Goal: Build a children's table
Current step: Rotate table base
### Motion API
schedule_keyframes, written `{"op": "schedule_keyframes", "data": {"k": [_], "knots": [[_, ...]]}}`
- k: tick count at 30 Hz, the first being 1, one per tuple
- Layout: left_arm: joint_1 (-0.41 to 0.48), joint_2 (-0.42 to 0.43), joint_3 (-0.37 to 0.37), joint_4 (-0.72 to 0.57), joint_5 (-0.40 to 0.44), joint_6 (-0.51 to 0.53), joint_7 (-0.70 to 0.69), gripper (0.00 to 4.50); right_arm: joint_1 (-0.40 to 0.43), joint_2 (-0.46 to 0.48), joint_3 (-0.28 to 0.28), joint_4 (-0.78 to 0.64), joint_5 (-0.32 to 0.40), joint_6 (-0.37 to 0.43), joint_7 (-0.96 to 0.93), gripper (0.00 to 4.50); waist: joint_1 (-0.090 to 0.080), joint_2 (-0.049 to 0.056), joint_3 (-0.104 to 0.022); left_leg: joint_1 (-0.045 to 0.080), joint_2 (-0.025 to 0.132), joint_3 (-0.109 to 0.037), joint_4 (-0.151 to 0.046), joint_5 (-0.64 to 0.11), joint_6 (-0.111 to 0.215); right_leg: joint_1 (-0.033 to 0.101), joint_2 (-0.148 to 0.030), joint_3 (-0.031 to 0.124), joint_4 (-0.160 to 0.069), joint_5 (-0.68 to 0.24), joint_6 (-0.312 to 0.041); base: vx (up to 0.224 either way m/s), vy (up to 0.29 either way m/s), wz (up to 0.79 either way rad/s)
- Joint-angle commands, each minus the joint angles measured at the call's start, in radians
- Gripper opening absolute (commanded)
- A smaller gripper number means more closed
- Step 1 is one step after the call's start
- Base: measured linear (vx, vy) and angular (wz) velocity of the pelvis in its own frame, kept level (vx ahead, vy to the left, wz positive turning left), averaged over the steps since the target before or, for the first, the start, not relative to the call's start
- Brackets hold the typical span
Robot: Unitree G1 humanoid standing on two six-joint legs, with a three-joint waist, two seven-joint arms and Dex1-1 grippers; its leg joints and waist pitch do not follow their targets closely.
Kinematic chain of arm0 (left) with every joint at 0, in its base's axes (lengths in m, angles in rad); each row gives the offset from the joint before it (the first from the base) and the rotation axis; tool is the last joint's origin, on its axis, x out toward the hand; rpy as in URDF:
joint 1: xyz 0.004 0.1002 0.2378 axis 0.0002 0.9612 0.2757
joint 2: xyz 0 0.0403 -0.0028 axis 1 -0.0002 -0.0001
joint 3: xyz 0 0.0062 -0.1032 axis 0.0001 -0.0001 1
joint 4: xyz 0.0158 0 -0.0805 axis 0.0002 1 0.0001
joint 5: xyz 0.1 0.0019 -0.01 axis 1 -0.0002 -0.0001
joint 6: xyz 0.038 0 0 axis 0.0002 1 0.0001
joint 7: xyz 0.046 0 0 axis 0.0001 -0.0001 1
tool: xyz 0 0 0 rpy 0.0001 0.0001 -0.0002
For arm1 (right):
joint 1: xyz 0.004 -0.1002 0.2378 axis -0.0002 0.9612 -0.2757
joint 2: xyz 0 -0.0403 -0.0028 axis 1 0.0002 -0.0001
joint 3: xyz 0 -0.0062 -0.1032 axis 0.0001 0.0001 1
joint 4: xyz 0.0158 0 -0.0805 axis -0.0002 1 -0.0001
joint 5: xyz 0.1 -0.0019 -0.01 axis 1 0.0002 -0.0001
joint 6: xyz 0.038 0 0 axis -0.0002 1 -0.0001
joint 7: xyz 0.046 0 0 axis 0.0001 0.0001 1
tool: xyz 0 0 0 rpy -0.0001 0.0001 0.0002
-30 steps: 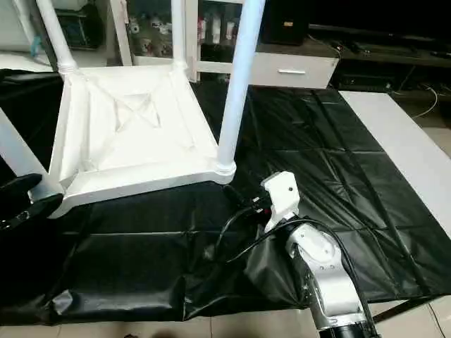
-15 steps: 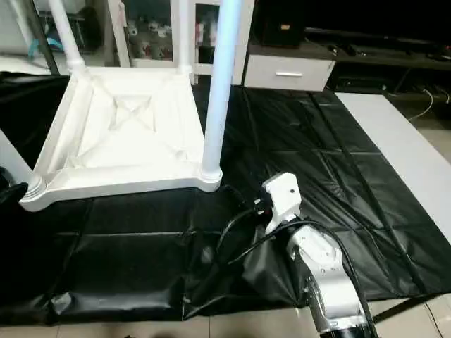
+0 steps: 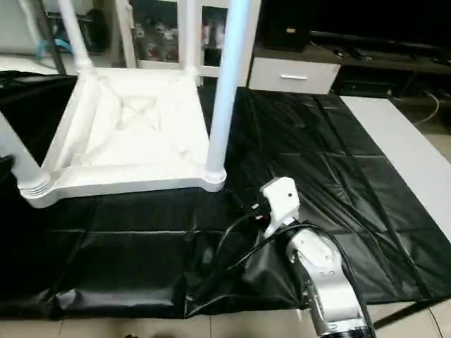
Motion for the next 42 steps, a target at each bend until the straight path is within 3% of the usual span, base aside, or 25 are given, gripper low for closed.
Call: {"op": "schedule_keyframes", "data": {"k": [1,2,6,7,9,10,11,13,15,16,17,21,22,24,25,30,31,33,34,38,39,42], "knots": [[-0.02,-0.009,-0.043,0.01,0.022,-0.005,-0.013,4.44,-0.001,-0.003,-0.005,0.002,-0.005,-0.002,-0.004,3.32,-0.005,0.043,-0.054,0.023,0.021,-0.018,-0.09,-0.379,-0.065,0.024,-0.049,0.037,-0.069,-0.229,-0.184,0.0,0.0,0.0],[-0.047,-0.024,-0.059,0.01,0.016,0.014,-0.026,4.44,0.004,-0.002,-0.001,-0.003,-0.005,-0.002,-0.005,3.32,-0.003,0.046,-0.056,0.018,0.021,-0.019,-0.09,-0.359,-0.065,0.029,-0.05,0.037,-0.063,-0.2,-0.19,0.0,0.0,0.0],[-0.127,-0.103,-0.163,0.002,0.051,0.044,-0.052,4.44,0.016,0.005,0.008,-0.006,-0.01,-0.007,-0.009,3.32,0.003,0.048,-0.058,0.022,0.02,-0.014,-0.085,-0.33,-0.062,0.029,-0.047,0.035,-0.06,-0.137,-0.216,0.0,0.0,0.0],[-0.147,-0.128,-0.192,0.001,0.061,0.046,-0.059,4.44,0.018,0.006,0.009,-0.008,-0.012,-0.007,-0.009,3.32,0.007,0.056,-0.058,0.021,0.02,-0.014,-0.085,-0.332,-0.064,0.03,-0.049,0.035,-0.06,-0.143,-0.217,0.0,0.0,0.0],[-0.19,-0.188,-0.27,-0.023,0.063,0.082,-0.092,4.44,0.024,0.005,0.011,-0.015,-0.013,-0.01,-0.005,3.32,0.008,0.053,-0.058,0.019,0.02,-0.014,-0.085,-0.333,-0.063,0.033,-0.052,0.036,-0.063,-0.155,-0.217,0.0,0.0,0.0],[-0.19,-0.188,-0.27,-0.023,0.063,0.082,-0.092,4.44,0.024,0.005,0.011,-0.015,-0.013,-0.01,-0.005,3.32,0.009,0.052,-0.057,0.02,0.021,-0.013,-0.085,-0.34,-0.063,0.032,-0.051,0.036,-0.064,-0.163,-0.217,0.0,0.0,0.0],[-0.204,-0.221,-0.314,-0.048,0.064,0.103,-0.113,4.44,0.027,0.001,0.005,-0.016,-0.013,-0.013,-0.007,3.32,0.01,0.063,-0.057,0.021,0.021,-0.014,-0.085,-0.35,-0.067,0.031,-0.052,0.037,-0.064,-0.173,-0.218,0.0,0.0,0.0],[-0.215,-0.243,-0.345,-0.061,0.065,0.114,-0.128,4.44,0.028,-0.002,0.0,-0.016,-0.013,-0.014,-0.008,3.32,0.01,0.051,-0.056,0.011,0.021,-0.015,-0.084,-0.336,-0.054,0.04,-0.054,0.037,-0.067,-0.19,-0.215,0.0,0.0,0.0],[-0.245,-0.33,-0.468,-0.113,0.08,0.152,-0.189,4.44,0.031,-0.012,-0.019,-0.018,-0.008,-0.017,-0.009,3.32,0.006,0.051,-0.058,0.008,0.019,-0.014,-0.081,-0.297,-0.042,0.044,-0.055,0.039,-0.068,-0.173,-0.214,0.0,0.0,0.0],[-0.265,-0.381,-0.517,-0.119,0.093,0.152,-0.204,4.44,0.031,-0.016,-0.028,-0.02,-0.005,-0.018,-0.011,3.32,0.007,0.06,-0.061,0.007,0.018,-0.013,-0.076,-0.266,-0.035,0.046,-0.055,0.039,-0.063,-0.146,-0.221,0.0,0.0,0.0],[-0.265,-0.381,-0.517,-0.119,0.093,0.152,-0.204,4.44,0.031,-0.016,-0.028,-0.02,-0.005,-0.018,-0.011,3.32,0.005,0.054,-0.06,0.006,0.017,-0.011,-0.075,-0.253,-0.025,0.045,-0.053,0.039,-0.068,-0.138,-0.222,0.0,0.0,0.0],[-0.345,-0.541,-0.596,-0.027,0.173,0.065,-0.165,4.44,0.032,-0.03,-0.061,-0.019,0.004,-0.024,-0.021,3.32,0.002,0.056,-0.066,-0.006,0.011,-0.01,-0.065,-0.182,0.006,0.057,-0.05,0.036,-0.063,-0.069,-0.235,0.0,0.0,0.0],[-0.382,-0.631,-0.625,0.043,0.23,-0.019,-0.092,4.44,0.033,-0.038,-0.079,-0.018,0.009,-0.028,-0.025,3.32,0.0,0.065,-0.065,-0.005,0.012,-0.011,-0.064,-0.191,0.015,0.056,-0.051,0.035,-0.068,-0.081,-0.234,0.0,0.0,0.0],[-0.404,-0.689,-0.642,0.091,0.269,-0.065,-0.029,4.44,0.034,-0.044,-0.091,-0.019,0.011,-0.03,-0.029,3.32,0.0,0.059,-0.067,0.0,0.012,-0.01,-0.06,-0.214,0.024,0.059,-0.053,0.035,-0.077,-0.119,-0.226,0.0,0.0,0.0],[-0.414,-0.714,-0.652,0.12,0.302,-0.105,0.018,4.44,0.036,-0.048,-0.099,-0.021,0.013,-0.031,-0.03,3.32,-0.002,0.06,-0.064,-0.006,0.011,-0.011,-0.061,-0.218,0.033,0.059,-0.05,0.034,-0.081,-0.14,-0.216,0.0,0.0,0.0],[-0.431,-0.687,-0.677,0.167,0.368,-0.162,0.107,4.44,0.051,-0.071,-0.132,-0.029,0.02,-0.039,-0.029,3.32,-0.014,0.061,-0.066,-0.014,0.005,-0.016,-0.06,-0.211,0.053,0.063,-0.049,0.028,-0.089,-0.233,-0.171,0.0,0.0,0.0],[-0.432,-0.67,-0.678,0.167,0.373,-0.168,0.1,4.44,0.054,-0.074,-0.138,-0.028,0.02,-0.04,-0.03,3.32,-0.02,0.069,-0.066,-0.016,0.004,-0.016,-0.06,-0.212,0.057,0.061,-0.049,0.028,-0.092,-0.262,-0.165,0.0,0.0,0.0],[-0.431,-0.625,-0.675,0.161,0.374,-0.165,0.064,4.44,0.059,-0.079,-0.143,-0.028,0.022,-0.042,-0.029,3.32,-0.023,0.073,-0.066,-0.012,0.004,-0.017,-0.061,-0.218,0.058,0.056,-0.048,0.026,-0.095,-0.298,-0.16,0.0,0.0,0.0],[-0.431,-0.625,-0.675,0.161,0.374,-0.165,0.064,4.44,0.059,-0.079,-0.143,-0.028,0.022,-0.042,-0.029,3.32,-0.025,0.074,-0.067,-0.012,0.005,-0.018,-0.062,-0.22,0.059,0.055,-0.047,0.025,-0.095,-0.303,-0.162,0.0,0.0,0.0],[-0.425,-0.486,-0.73,0.171,0.425,-0.147,-0.159,4.44,0.067,-0.084,-0.142,-0.03,0.02,-0.044,-0.016,3.32,-0.026,0.083,-0.068,-0.007,0.011,-0.02,-0.065,-0.213,0.059,0.049,-0.047,0.027,-0.088,-0.25,-0.192,0.0,0.0,0.0],[-0.425,-0.464,-0.747,0.171,0.435,-0.142,-0.186,4.44,0.068,-0.086,-0.139,-0.031,0.023,-0.041,-0.009,3.32,-0.028,0.087,-0.07,-0.006,0.013,-0.019,-0.066,-0.212,0.054,0.048,-0.046,0.028,-0.08,-0.202,-0.21,0.0,0.0,0.0],[-0.436,-0.438,-0.775,0.198,0.464,-0.162,-0.195,4.44,0.074,-0.092,-0.123,-0.036,0.021,-0.037,0.019,3.32,-0.028,0.084,-0.07,-0.003,0.013,-0.016,-0.064,-0.214,0.057,0.049,-0.047,0.028,-0.077,-0.158,-0.234,0.0,0.0,0.0]]}}
